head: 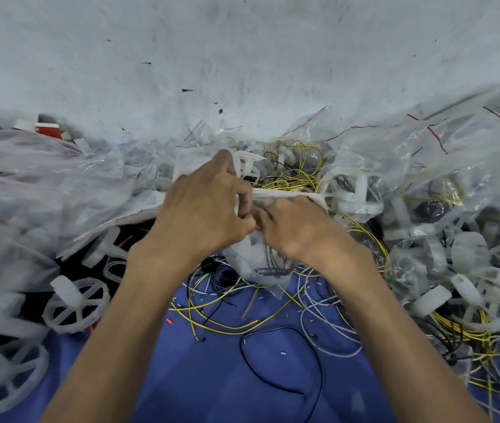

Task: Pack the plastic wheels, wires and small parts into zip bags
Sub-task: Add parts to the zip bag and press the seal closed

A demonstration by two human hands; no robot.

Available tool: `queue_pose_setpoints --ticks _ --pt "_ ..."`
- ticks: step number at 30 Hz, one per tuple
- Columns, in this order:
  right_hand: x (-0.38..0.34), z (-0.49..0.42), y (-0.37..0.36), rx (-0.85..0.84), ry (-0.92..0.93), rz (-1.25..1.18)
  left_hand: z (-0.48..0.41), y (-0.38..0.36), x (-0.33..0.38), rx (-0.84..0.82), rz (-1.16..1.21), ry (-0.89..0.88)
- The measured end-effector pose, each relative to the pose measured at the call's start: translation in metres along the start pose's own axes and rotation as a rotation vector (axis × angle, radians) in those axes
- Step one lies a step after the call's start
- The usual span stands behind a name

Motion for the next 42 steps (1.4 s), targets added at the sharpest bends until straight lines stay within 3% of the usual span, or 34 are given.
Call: queue_pose_setpoints --ticks 4,9,11,13,15,18,20,25,29,32,36,39,42 --pt "0.000 -0.023 -0.003 -0.088 0.011 0.019 0.002 -0.007 -0.025 -0.070 -0.134 0.264" --pt "-0.021 -0.055 -0.002 0.190 0.192 0.224 0.003 -0.003 -0.038 0.019 -0.302 0.367" --pt "-0.026 -0.052 -0.008 0.179 0.286 0.157 0.001 -0.001 -0.044 0.046 -0.284 0.345" --pt "-0.020 -0.048 -0.021 0.003 0.296 0.042 0.001 -0.008 -0.055 -0.086 -0.246 0.348" --pt "-0.018 -0.041 -0.037 -0.125 0.284 0.091 0.004 -0.025 -0.061 -0.321 -0.256 0.291" --pt "-0.012 -0.032 -0.056 -0.175 0.144 0.098 0.009 -0.049 -0.051 -0.576 -0.286 0.078" --pt "-0.007 -0.030 -0.067 -0.208 0.049 -0.010 0.011 -0.056 -0.048 -0.643 -0.229 0.006" --pt "-0.017 -0.023 -0.069 -0.175 -0.072 -0.602 0.003 -0.046 -0.045 -0.476 -0.044 -0.004" --pt "-0.016 -0.025 -0.066 -0.302 0.040 -0.123 -0.002 -0.032 -0.052 -0.346 -0.032 0.041" --pt "-0.014 -0.025 -0.049 -0.299 0.125 -0.084 -0.004 -0.020 -0.060 -0.203 -0.103 0.157" --pt "-0.017 -0.008 -0.019 -0.141 0.222 -0.131 -0.007 -0.008 -0.062 0.009 -0.054 0.362" --pt "-0.006 -0.005 -0.005 -0.014 0.251 0.075 -0.011 0.001 -0.063 0.137 0.030 0.303" --pt "-0.003 -0.002 0.014 0.298 0.255 0.232 -0.011 0.011 -0.053 0.117 0.141 0.177"
Point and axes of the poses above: each hand's wrist, its own z-axis away from the middle knuckle, its own y-axis out of the back of the hand, x = y × z, the point moved 6 cm from there along -z, towards the middle knuckle, and after that the axes turned 1 degree about y, right-handed, at the moved point
